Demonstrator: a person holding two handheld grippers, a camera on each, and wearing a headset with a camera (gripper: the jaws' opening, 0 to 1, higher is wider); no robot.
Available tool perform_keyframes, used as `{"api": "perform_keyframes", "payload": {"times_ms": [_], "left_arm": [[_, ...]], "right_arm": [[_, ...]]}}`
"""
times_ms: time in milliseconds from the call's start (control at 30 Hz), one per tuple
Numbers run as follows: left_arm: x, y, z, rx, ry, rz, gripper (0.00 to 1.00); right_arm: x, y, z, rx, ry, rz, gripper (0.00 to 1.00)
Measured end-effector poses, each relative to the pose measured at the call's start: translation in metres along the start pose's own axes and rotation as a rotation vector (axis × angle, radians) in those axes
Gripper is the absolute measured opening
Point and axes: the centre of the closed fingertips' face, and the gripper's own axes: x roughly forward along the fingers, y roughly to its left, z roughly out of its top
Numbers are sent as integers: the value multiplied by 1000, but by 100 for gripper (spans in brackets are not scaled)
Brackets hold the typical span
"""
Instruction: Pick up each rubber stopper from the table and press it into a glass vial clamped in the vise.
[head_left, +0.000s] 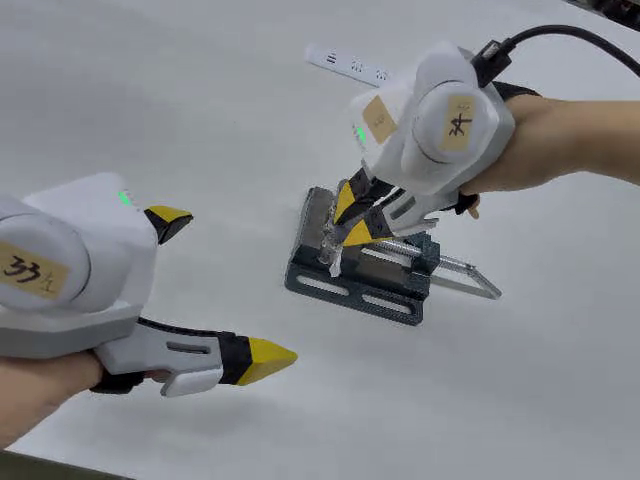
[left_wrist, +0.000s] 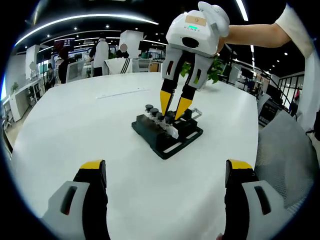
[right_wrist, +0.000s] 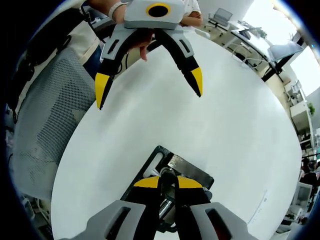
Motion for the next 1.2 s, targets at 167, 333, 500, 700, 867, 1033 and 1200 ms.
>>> {"api": "perform_keyframes", "payload": {"times_ms": [167,333,500,700,867,1033,1200], "left_arm": [[0,-2,-1,-6,1,-3,98],[0,-2,-3,-11,2,-4,98],[0,-3,-4,-14,3,-3,97],[2,-3,-4,-15,2,-7,97],[3,-3,-3,-13,1,-10,97],[3,-2,-2,-14,0,-9,97],[3,-3,-2,-17,-2,-9,96]], "right_arm": [[1,0,0,-9,9,3,5],[2,0,-1,-31,30,10,5],[4,-1,-2,-32,50,19,5],[3,-1,-1,76,38,22,5],[3,-1,1,179,23,29,4],[4,-2,2,216,32,29,4],[4,-1,2,215,43,8,3]]}}
